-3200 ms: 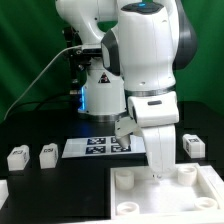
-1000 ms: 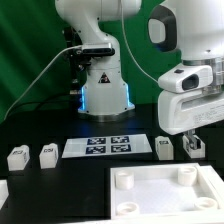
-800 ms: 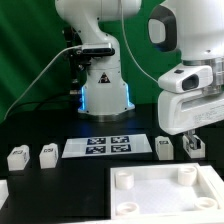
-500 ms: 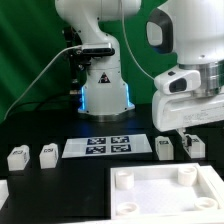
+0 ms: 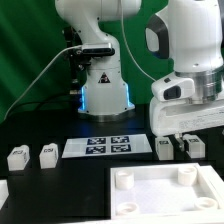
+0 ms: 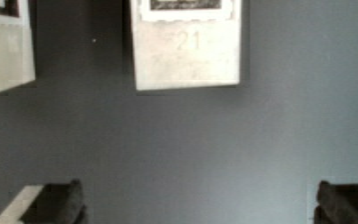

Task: Assemble one leg

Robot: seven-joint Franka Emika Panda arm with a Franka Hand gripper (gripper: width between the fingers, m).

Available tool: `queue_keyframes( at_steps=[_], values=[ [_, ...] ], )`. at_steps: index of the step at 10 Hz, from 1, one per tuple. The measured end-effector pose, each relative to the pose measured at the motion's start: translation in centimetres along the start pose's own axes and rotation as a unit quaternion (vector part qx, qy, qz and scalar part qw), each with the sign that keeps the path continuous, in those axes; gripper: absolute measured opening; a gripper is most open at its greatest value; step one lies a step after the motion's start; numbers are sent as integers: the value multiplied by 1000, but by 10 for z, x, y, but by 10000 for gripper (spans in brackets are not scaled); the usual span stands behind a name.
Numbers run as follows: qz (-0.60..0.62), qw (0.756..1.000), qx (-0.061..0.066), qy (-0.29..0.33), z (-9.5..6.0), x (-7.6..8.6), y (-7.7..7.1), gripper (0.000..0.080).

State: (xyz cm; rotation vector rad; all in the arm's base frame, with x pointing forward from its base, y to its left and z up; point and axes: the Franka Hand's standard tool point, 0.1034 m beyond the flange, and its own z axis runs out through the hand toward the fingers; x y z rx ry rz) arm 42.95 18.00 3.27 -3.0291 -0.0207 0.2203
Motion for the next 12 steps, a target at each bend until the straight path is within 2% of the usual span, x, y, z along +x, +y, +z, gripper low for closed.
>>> queue_keyframes(
  at_steps=[1, 3, 4, 5, 6, 8, 12],
  values=[
    [1, 998, -8, -64, -3, -5, 2, 648],
    [3, 984, -19, -179, -6, -8, -6, 648],
    [0, 972, -24, -235, -4, -12, -10, 648],
    [-2, 967, -24, -255, 4, -9, -12, 648],
    [-1, 951, -28, -309, 2, -17, -9, 648],
    [0, 941, -26, -336, 6, -11, -9, 648],
    [9, 930, -38, -366, 21, -29, -9, 648]
  ],
)
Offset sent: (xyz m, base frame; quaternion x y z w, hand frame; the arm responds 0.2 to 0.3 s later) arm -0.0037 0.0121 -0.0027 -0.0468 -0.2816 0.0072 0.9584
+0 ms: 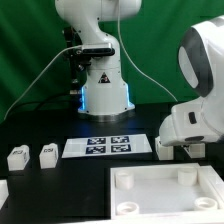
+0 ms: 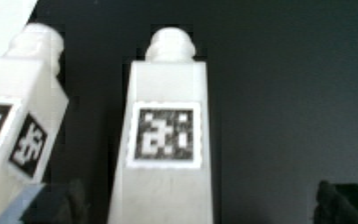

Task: Assemble one leg

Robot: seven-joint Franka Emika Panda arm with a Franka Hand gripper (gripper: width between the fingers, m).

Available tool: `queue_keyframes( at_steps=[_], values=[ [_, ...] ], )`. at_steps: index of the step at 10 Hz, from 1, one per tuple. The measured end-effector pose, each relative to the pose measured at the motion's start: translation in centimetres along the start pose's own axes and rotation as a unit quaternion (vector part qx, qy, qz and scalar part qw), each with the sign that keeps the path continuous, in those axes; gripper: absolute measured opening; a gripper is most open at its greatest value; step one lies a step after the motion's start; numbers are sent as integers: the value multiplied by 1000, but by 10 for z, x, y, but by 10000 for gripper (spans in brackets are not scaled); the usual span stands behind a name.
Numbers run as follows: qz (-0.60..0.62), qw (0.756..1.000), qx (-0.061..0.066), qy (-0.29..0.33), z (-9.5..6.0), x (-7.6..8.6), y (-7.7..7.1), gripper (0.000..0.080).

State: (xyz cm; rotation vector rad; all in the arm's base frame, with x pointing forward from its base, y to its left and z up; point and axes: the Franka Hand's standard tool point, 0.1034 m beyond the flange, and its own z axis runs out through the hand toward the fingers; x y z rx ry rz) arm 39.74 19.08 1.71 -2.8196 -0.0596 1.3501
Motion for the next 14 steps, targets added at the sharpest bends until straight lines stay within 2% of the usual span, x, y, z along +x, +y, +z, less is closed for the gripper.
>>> queue_keyframes(
  at_steps=[2, 4, 6, 7, 8, 9, 10, 14],
  values=[
    [3, 1000, 1, -2, 5, 0, 3, 648],
    [4, 1000, -3, -7, 14, -1, 1, 648],
    [9, 1000, -4, -8, 17, -1, 0, 648],
    [9, 1000, -4, -8, 17, -1, 0, 535],
    [9, 1000, -4, -8, 17, -1, 0, 535],
    [9, 1000, -4, -8, 17, -1, 0, 395],
    [9, 1000, -4, -8, 17, -1, 0, 288],
    [9, 1000, -4, -8, 17, -1, 0, 290]
  ],
)
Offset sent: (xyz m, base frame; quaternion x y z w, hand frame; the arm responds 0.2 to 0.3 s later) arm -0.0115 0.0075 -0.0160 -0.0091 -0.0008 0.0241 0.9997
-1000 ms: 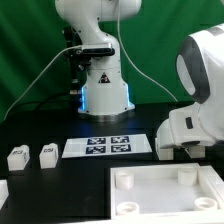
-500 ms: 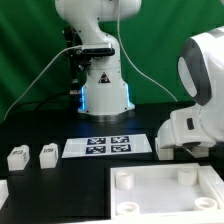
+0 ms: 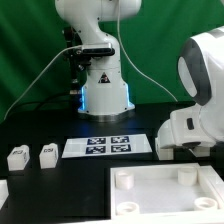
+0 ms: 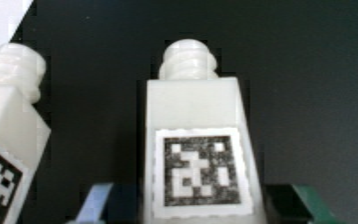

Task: Assemble one leg

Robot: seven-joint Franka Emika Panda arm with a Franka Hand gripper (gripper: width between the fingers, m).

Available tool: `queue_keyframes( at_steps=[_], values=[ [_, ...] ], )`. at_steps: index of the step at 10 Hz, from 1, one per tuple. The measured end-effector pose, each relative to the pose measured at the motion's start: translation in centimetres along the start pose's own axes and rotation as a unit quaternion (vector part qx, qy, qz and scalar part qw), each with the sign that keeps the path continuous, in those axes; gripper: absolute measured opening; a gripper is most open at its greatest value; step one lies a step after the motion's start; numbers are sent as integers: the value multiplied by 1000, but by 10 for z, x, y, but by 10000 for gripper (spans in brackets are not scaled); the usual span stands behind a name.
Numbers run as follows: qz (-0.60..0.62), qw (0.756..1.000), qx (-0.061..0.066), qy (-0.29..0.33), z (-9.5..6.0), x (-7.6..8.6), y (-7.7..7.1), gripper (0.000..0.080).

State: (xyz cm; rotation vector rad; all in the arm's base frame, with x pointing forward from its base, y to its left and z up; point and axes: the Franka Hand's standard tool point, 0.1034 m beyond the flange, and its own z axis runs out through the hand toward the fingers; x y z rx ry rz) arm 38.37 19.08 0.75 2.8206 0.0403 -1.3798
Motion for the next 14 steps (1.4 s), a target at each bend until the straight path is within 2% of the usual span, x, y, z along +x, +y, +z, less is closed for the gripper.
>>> queue_keyframes(
  at_steps=[5, 6, 8, 10, 11, 12, 13, 14],
  values=[
    [0, 1000, 0, 1, -1, 0, 0, 291],
    [-8, 1000, -1, 9, -14, -4, 1, 291],
    [-26, 999, 5, 41, -62, -18, 8, 291],
    [-37, 990, 16, 132, -116, -32, 17, 292],
    [-32, 977, 25, 211, -139, -35, 23, 292],
    [-28, 966, 27, 254, -154, -46, 29, 292],
    [-23, 957, 31, 288, -176, -57, 35, 292],
    [-21, 938, 36, 343, -195, -61, 38, 292]
  ],
)
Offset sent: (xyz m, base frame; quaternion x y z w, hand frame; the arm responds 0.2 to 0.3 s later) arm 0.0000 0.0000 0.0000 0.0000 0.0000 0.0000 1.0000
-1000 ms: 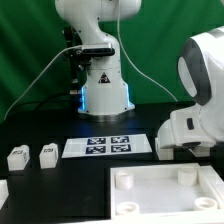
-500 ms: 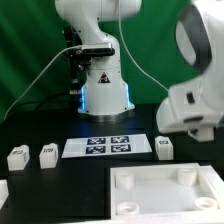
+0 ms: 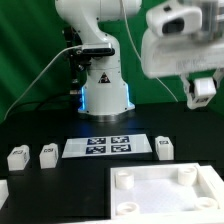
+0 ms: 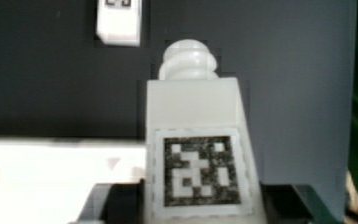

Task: Assemble one leg

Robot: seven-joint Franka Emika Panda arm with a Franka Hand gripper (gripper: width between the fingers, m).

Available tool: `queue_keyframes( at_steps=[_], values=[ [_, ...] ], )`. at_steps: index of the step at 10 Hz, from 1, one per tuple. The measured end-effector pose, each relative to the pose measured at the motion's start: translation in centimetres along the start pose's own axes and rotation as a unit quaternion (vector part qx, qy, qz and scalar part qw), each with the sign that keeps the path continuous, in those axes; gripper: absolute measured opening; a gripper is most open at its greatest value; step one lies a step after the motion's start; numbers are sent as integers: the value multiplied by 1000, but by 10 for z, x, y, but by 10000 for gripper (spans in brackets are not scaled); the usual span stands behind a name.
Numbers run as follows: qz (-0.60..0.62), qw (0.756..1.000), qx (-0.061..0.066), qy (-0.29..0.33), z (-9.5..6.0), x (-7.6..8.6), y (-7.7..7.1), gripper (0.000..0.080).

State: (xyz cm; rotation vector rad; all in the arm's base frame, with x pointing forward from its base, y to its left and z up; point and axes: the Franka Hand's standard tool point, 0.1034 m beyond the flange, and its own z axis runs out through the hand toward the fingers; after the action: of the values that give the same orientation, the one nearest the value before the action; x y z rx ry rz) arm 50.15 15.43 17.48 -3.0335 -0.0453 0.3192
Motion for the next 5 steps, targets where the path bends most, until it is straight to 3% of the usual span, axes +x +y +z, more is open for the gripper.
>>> queue_keyframes(
  at_steps=[1, 2, 3, 5],
  values=[
    [-2, 999, 1, 52, -7, -1, 0, 292],
    [-4, 997, 1, 80, 0, -6, 1, 292],
    [-5, 991, 7, 135, -1, 1, -2, 292],
    [-2, 972, 18, 234, 2, -3, -3, 292]
  ],
)
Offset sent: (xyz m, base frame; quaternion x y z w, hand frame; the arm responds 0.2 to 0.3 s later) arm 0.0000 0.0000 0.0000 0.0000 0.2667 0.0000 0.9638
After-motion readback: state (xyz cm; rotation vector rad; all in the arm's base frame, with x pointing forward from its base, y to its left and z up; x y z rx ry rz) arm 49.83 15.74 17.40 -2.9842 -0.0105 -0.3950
